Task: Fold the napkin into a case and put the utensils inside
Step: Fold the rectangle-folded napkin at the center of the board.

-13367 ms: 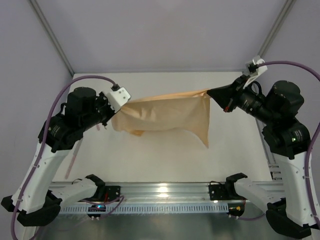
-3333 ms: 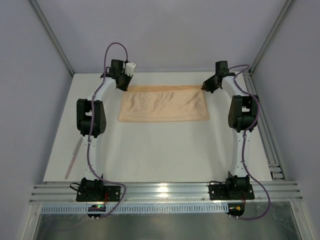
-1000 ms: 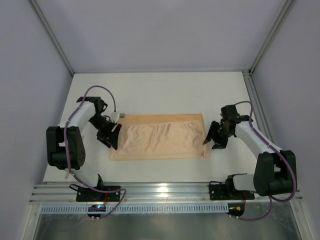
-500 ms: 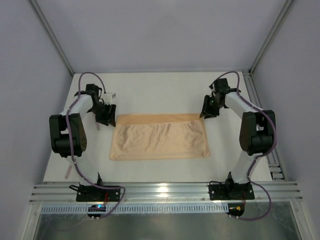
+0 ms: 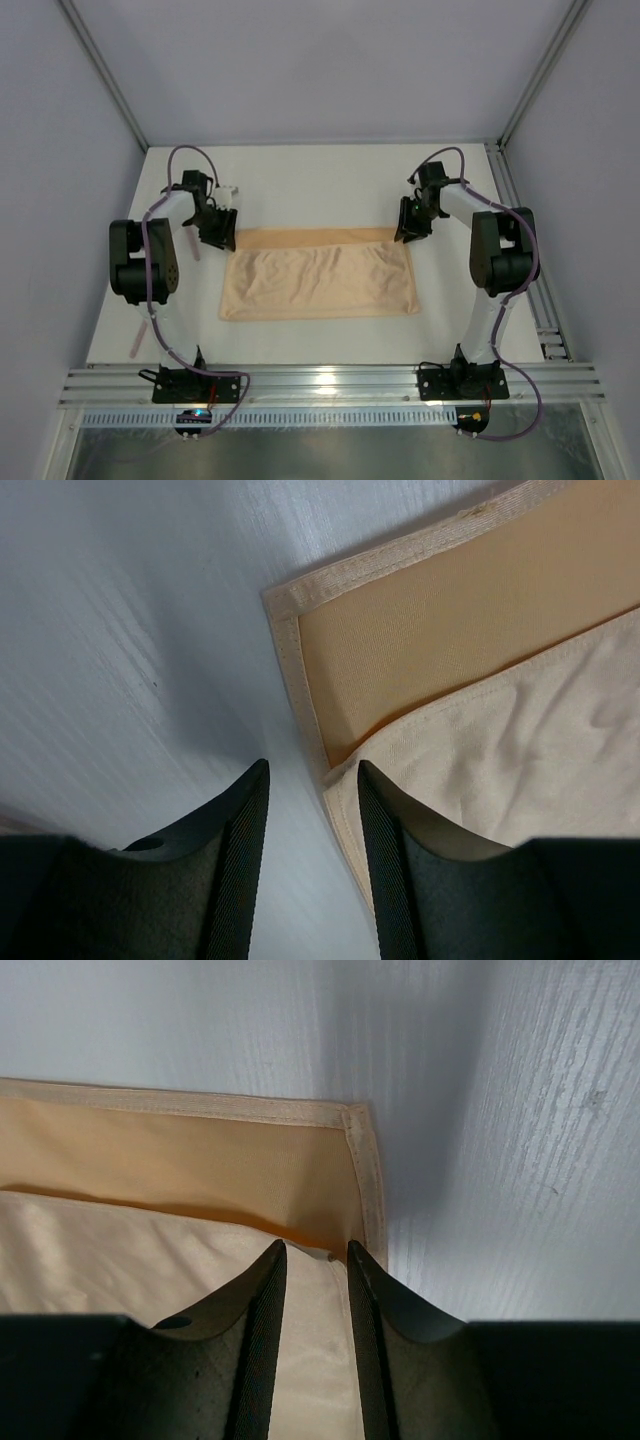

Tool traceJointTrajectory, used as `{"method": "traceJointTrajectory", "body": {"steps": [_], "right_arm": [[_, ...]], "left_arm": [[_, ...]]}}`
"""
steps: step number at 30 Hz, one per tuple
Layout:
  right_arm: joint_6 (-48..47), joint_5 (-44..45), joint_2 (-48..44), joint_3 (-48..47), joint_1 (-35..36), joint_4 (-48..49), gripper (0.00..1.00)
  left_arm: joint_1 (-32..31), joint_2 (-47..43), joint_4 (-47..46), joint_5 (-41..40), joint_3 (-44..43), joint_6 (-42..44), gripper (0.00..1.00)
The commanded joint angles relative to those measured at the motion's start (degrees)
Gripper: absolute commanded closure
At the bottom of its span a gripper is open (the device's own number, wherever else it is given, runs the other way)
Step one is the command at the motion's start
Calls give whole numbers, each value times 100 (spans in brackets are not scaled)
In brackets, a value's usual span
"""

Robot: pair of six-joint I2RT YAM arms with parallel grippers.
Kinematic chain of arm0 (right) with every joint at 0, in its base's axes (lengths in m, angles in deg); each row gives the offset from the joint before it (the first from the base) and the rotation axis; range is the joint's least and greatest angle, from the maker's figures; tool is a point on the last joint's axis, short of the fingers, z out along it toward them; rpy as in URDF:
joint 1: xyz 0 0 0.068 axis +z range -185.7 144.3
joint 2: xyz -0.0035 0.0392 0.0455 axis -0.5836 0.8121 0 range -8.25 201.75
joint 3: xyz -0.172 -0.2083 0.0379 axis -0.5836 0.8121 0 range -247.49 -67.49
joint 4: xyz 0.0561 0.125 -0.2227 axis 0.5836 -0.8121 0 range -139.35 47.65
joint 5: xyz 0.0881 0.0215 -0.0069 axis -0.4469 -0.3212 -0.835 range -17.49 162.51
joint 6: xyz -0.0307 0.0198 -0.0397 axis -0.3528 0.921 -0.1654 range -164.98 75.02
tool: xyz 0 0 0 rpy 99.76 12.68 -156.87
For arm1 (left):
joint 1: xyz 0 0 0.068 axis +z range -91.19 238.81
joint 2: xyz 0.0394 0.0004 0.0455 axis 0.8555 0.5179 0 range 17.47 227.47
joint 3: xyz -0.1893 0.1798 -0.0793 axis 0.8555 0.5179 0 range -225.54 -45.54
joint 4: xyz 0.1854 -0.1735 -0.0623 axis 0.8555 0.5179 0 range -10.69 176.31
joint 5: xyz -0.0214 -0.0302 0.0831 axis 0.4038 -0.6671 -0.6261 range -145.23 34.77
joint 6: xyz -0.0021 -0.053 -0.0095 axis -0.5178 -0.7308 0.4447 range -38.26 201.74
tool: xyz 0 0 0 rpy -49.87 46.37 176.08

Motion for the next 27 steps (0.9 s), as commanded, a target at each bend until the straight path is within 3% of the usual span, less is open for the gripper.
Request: {"method": "traceJointTrajectory", "body": {"steps": [1,5,12,21,27], "right_arm": [[-74,48,58,-178,59,136,65],[-56,31,128,-213,103,127,68],[-4,-22,94,-214,121,145,92],[-3,-49,-91,-161,121,118,97],[5,-14,-284,-196,121,65,97]], "left_arm": [[-35,-13,-164,114,114,10,58],[-27,-92,-199,202,229,-8,60],[-35,-241,-199,202,229,27,69],[-35,-294,-120,607,212,80,71],[-35,-312,20,651,124,150,94]]}}
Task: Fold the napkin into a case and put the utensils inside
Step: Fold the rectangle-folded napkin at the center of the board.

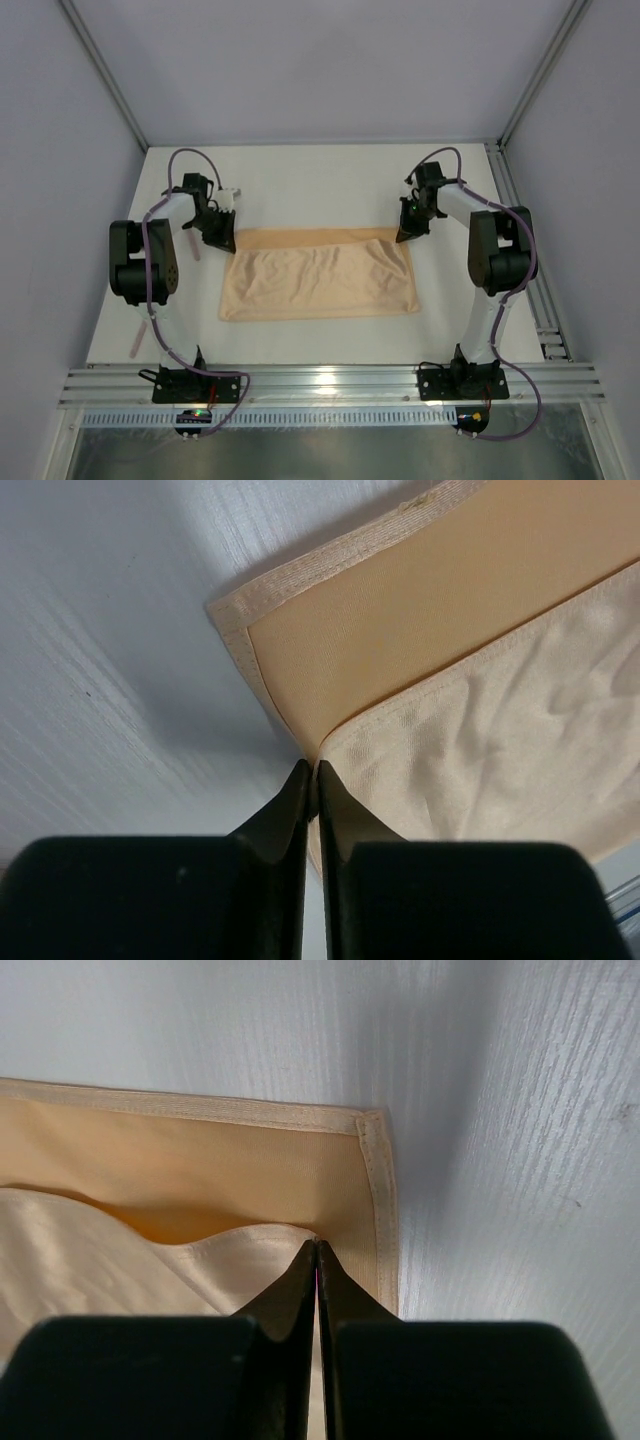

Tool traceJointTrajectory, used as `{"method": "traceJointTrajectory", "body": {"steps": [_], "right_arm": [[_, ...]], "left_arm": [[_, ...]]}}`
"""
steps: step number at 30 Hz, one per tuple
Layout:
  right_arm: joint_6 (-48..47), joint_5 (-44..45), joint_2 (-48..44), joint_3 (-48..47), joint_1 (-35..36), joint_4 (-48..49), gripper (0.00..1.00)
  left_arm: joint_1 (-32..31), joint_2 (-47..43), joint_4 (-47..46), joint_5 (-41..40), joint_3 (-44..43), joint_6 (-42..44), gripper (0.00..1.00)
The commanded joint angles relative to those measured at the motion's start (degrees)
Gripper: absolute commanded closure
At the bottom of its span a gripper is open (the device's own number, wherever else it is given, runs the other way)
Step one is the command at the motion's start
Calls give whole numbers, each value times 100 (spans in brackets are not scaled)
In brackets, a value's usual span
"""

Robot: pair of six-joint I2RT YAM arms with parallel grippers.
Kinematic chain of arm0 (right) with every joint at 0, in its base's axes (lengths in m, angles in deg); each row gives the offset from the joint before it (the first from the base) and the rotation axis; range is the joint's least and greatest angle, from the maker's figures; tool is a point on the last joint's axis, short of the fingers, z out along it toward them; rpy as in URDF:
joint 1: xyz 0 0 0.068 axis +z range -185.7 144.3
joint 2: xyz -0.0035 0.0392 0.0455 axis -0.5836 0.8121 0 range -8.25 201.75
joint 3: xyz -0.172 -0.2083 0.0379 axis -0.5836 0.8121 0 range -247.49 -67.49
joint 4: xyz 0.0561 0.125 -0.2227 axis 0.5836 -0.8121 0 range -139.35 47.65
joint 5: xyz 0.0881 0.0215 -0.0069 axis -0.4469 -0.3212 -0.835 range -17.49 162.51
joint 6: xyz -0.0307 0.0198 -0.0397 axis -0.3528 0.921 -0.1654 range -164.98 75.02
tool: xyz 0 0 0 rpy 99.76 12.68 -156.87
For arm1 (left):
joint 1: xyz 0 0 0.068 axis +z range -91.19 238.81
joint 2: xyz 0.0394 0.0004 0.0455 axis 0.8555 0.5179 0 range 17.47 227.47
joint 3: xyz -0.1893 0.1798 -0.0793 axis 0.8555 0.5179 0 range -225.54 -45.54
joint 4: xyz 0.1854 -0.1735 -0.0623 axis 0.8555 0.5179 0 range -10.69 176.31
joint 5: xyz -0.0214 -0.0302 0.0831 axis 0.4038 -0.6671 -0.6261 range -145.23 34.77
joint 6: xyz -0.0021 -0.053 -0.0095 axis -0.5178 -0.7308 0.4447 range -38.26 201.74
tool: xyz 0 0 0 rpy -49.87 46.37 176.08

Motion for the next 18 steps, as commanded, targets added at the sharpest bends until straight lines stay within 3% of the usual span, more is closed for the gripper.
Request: {"method": "traceJointTrajectory", "body": {"steps": [1,7,9,11,14,17,18], "right_arm": [[-1,19,-429,-178,33,4,97],[8,125,-649,-187,25,22,97],[16,125,-657,-196,25,22,97],[16,107,-649,-205,25,4,97],[16,107,-657,-222,25,4,97],[16,107,-692,-266,25,-31,97],[8,116,-719,-266,25,-40,97]], "left_arm": [[-31,-312,175,181,-95,122,96],[-5,-470,475,154,-236,324,100],[-14,-488,527,180,-244,359,93],[-5,-470,598,233,-262,377,93],[-14,-453,694,286,-253,447,100],[-14,-461,782,251,-288,482,100],[-14,-470,809,251,-288,500,95]]}}
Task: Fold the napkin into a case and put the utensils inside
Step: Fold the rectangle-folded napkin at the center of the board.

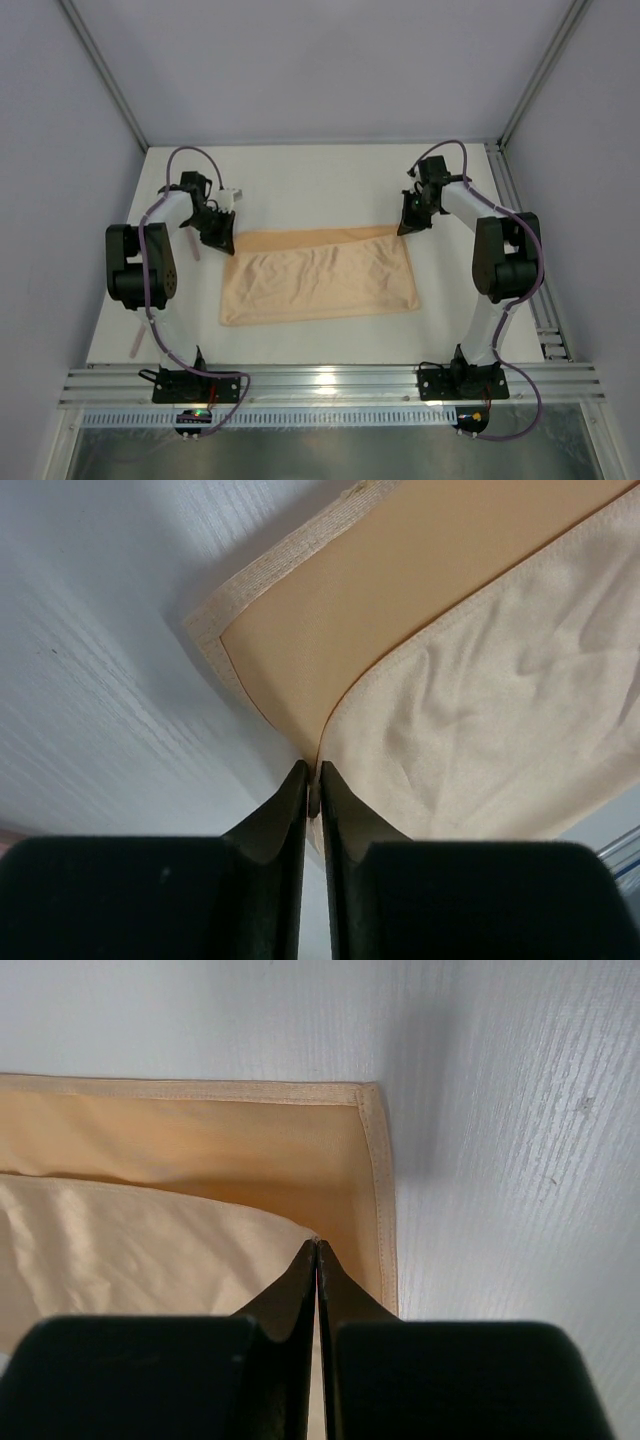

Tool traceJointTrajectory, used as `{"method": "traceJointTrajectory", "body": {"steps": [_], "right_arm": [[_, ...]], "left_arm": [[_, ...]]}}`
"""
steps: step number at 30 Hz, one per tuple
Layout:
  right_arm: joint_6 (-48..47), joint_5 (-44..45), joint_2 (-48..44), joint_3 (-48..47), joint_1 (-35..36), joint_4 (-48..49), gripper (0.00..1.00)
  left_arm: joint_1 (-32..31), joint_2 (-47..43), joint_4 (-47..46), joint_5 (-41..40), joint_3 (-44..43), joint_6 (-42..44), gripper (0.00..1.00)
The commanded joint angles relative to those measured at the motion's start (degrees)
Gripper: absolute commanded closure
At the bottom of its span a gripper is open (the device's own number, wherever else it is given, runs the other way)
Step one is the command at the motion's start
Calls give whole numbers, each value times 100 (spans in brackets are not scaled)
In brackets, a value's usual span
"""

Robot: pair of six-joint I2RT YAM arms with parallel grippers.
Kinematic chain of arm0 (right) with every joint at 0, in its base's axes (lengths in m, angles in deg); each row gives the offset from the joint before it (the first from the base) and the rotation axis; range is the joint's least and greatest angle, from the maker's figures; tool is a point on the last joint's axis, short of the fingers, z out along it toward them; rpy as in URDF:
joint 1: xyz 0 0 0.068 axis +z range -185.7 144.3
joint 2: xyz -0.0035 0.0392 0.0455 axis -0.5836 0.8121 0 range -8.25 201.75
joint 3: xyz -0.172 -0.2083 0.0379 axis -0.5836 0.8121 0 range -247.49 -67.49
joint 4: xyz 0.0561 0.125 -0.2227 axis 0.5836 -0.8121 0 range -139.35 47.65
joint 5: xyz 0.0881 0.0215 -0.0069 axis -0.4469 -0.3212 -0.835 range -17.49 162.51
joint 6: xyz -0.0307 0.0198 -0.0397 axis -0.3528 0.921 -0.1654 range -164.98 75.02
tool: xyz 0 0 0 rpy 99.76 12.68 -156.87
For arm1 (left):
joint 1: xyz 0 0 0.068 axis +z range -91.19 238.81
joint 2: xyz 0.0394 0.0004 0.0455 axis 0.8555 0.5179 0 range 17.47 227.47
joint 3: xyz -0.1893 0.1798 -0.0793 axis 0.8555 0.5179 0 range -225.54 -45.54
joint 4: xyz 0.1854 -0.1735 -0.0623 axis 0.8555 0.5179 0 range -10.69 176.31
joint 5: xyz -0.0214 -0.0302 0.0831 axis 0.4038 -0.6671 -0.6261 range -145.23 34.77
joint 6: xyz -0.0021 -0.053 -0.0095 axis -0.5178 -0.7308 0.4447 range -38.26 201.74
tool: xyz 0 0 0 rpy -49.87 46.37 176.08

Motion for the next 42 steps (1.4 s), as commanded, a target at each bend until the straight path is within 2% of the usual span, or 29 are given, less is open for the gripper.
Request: {"method": "traceJointTrajectory", "body": {"steps": [1,2,5,15,16,20,28,31,36,42], "right_arm": [[5,72,-347,-244,25,-14,97],[5,81,-365,-236,25,-14,97],[5,55,-339,-227,25,-5,97],[41,28,-383,-86,25,66,97],[49,20,-383,-69,25,66,97],[58,11,-383,-51,25,83,97],[84,-24,-392,-42,25,101,97],[84,-24,-400,-42,25,92,97],[84,-15,-392,-25,25,101,97],[93,-24,-365,-7,25,101,97]], "left_arm": [[-14,-252,212,142,-181,148,87],[-5,-252,221,150,-181,140,77],[-14,-191,212,150,-181,113,70],[-14,-164,247,45,-173,104,84],[-14,-199,230,36,-164,87,83],[-14,-374,-6,-182,-111,25,71],[-14,-585,-517,-315,266,-62,81],[-14,-612,-544,-298,293,-36,79],[-14,-454,-447,-526,311,95,67],[-84,-375,-456,-465,293,113,67]]}}
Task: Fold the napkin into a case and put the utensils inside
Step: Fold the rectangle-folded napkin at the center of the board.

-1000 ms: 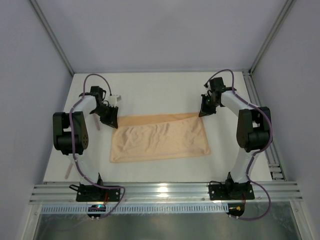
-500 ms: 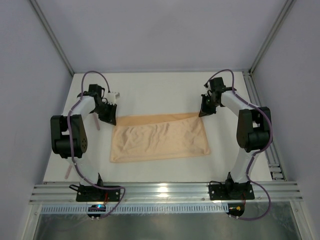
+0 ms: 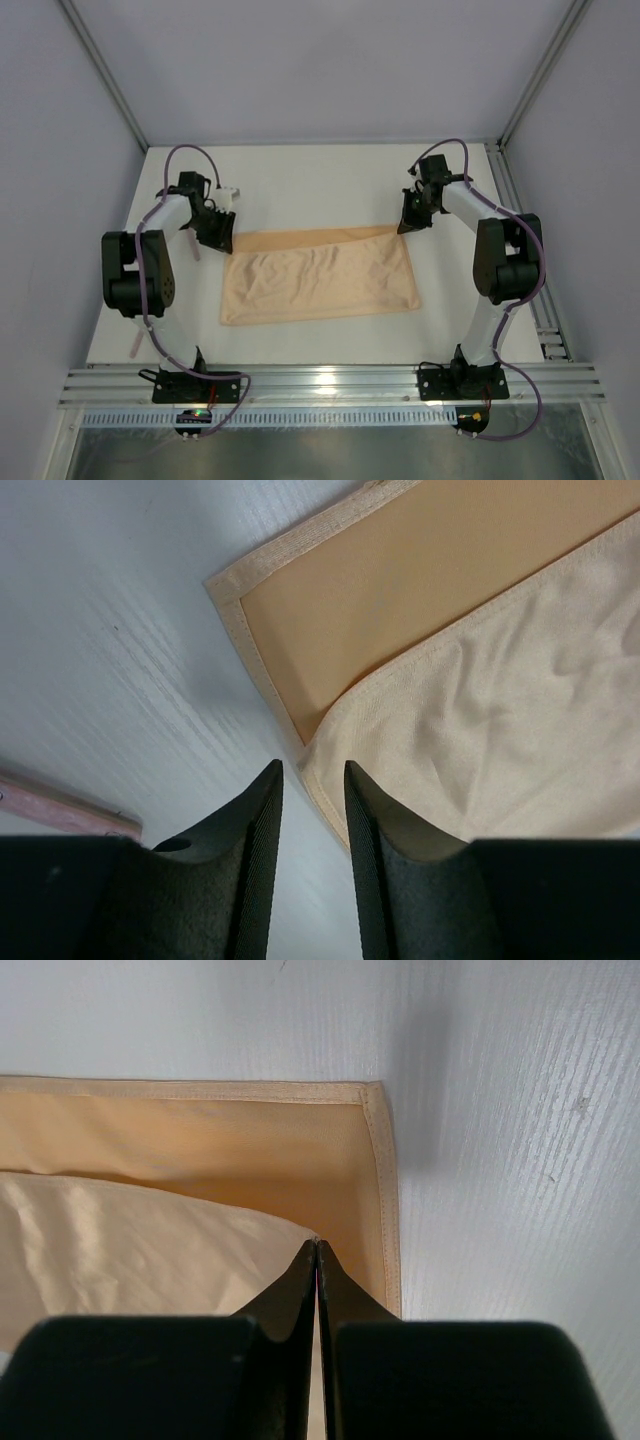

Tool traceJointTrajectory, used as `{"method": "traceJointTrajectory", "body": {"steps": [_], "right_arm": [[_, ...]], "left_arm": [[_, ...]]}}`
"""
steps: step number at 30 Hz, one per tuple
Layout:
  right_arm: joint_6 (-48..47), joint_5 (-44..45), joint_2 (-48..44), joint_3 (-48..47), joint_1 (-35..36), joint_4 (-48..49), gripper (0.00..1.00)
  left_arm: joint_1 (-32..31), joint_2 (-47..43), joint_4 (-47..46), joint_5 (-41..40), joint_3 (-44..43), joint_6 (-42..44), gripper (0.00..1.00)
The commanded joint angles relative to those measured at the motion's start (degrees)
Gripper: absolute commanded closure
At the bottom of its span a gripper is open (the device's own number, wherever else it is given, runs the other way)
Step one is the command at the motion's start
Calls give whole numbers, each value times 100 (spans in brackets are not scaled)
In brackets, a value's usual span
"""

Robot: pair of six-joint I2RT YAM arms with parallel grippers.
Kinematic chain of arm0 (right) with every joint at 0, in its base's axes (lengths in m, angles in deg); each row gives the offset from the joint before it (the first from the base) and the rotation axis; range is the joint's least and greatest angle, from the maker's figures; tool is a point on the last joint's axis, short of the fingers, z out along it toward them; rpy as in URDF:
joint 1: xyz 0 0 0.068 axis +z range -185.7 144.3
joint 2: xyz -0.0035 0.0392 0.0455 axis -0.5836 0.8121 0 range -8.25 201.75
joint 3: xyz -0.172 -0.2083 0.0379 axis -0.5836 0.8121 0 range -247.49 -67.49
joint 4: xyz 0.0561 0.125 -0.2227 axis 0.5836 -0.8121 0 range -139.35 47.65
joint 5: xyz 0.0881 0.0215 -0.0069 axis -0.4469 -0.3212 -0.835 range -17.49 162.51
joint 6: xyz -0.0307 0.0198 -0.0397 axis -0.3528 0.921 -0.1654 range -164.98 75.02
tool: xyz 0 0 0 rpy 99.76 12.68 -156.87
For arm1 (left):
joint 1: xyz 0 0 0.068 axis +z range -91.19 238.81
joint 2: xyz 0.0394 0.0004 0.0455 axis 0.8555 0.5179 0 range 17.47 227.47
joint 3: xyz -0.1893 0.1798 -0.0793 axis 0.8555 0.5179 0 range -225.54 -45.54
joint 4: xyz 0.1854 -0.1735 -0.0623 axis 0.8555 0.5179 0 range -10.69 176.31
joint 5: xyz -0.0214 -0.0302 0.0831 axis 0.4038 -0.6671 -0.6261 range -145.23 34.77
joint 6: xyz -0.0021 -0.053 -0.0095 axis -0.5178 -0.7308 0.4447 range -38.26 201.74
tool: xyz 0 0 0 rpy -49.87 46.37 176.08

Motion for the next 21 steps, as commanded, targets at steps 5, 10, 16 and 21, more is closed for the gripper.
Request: {"method": "traceJointTrajectory", "body": {"steps": [5,10,16,21], "right_arm": [[67,-13,-289,30,25,120,97],[67,-13,-280,12,25,112,97],[58,4,-271,30,25,112,97],[50,13,-297,30,25,103,97]], "left_arm": [[-77,82,-152,-36,77,115,70],[-77,170,-143,-168,112,221,76],[-77,170,-152,-28,95,239,87],[-77,153,-187,95,77,142,100]]}}
